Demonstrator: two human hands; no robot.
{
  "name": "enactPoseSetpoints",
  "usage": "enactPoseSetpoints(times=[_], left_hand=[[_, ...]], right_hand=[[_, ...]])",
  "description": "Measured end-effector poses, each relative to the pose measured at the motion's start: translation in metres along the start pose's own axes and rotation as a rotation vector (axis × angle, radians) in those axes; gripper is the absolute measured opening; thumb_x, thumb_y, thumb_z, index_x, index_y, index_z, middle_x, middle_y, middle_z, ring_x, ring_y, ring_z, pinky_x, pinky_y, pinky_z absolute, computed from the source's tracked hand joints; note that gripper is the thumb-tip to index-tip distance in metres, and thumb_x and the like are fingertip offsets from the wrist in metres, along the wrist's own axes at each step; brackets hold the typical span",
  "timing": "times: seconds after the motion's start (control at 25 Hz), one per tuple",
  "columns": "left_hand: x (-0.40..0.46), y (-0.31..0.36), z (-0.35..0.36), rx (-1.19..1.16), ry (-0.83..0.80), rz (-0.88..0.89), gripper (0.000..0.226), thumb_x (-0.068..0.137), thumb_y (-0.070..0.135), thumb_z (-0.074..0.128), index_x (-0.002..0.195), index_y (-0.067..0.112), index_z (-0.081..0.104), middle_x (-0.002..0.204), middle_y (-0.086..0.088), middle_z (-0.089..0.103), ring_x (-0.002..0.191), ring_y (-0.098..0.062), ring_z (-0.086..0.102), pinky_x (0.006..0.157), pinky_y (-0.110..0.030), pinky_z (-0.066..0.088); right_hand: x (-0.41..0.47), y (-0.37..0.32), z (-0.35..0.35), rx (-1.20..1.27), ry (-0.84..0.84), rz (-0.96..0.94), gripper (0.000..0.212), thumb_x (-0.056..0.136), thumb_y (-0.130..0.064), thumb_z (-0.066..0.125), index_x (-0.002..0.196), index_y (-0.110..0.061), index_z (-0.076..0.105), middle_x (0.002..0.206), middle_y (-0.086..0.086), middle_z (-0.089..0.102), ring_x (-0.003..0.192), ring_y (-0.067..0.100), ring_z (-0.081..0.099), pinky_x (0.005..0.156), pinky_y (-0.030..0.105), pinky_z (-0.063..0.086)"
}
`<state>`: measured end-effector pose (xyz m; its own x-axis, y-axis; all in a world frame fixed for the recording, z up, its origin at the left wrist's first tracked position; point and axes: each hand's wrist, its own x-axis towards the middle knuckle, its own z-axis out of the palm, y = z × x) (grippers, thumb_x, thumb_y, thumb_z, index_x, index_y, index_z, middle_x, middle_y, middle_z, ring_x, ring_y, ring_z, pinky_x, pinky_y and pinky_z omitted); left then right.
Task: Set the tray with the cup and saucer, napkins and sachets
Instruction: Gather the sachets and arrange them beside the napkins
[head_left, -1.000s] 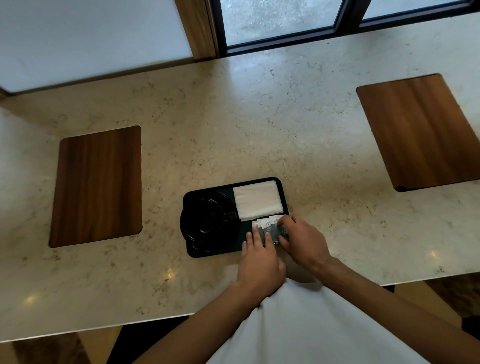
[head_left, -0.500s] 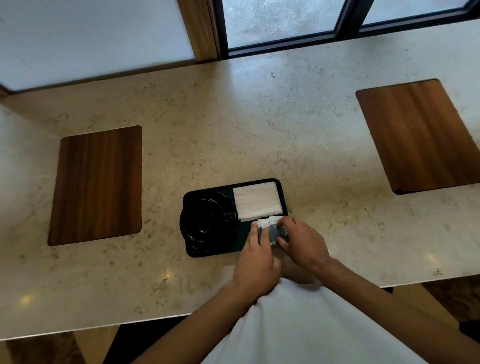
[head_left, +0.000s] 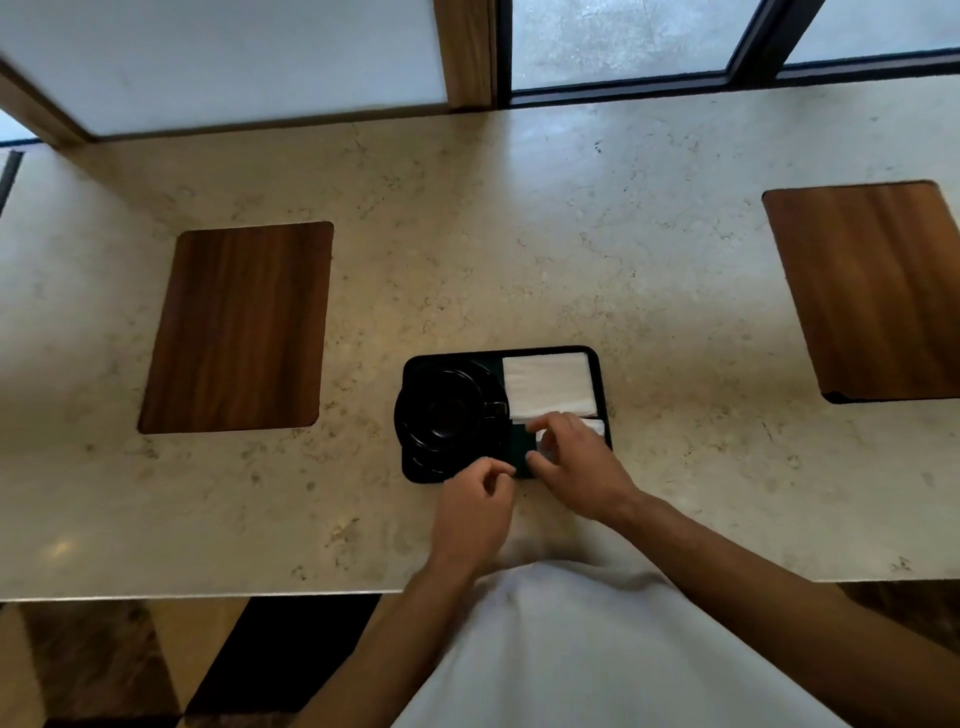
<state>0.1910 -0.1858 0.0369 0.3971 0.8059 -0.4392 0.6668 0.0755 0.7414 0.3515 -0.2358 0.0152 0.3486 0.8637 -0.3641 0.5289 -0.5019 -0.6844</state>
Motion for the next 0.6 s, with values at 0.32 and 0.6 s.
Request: enactPoseSetpoints(times=[0.32, 0.6], left_hand=[[0.022, -0.078, -0.083, -0.186, 0.122, -0.363, 0.014, 0.096, 0.027, 0.059, 0.096, 0.021, 0.071, 0.089, -0.001, 0.075, 0.083, -0.024, 0.072, 0.082, -0.053, 0.06], [0.079, -0.072, -0.094, -0.088, 0.02, -0.299, 0.041, 0.097, 0.035, 0.061, 0.129, 0.01, 0.064, 0.113, -0.007, 0.073, 0.098, -0.026, 0.07, 0.087, -0.045, 0.059]], right_hand=[[0.023, -0.031, 0.023, 0.174, 0.172, 0.298, 0.043, 0.095, -0.024, 0.061, 0.137, -0.015, 0.057, 0.13, 0.007, 0.057, 0.112, 0.018, 0.058, 0.098, 0.032, 0.048], [0.025, -0.056, 0.034, 0.245, 0.094, 0.365, 0.05, 0.099, -0.023, 0.057, 0.148, -0.016, 0.048, 0.133, 0.004, 0.064, 0.11, 0.017, 0.062, 0.091, 0.031, 0.053]])
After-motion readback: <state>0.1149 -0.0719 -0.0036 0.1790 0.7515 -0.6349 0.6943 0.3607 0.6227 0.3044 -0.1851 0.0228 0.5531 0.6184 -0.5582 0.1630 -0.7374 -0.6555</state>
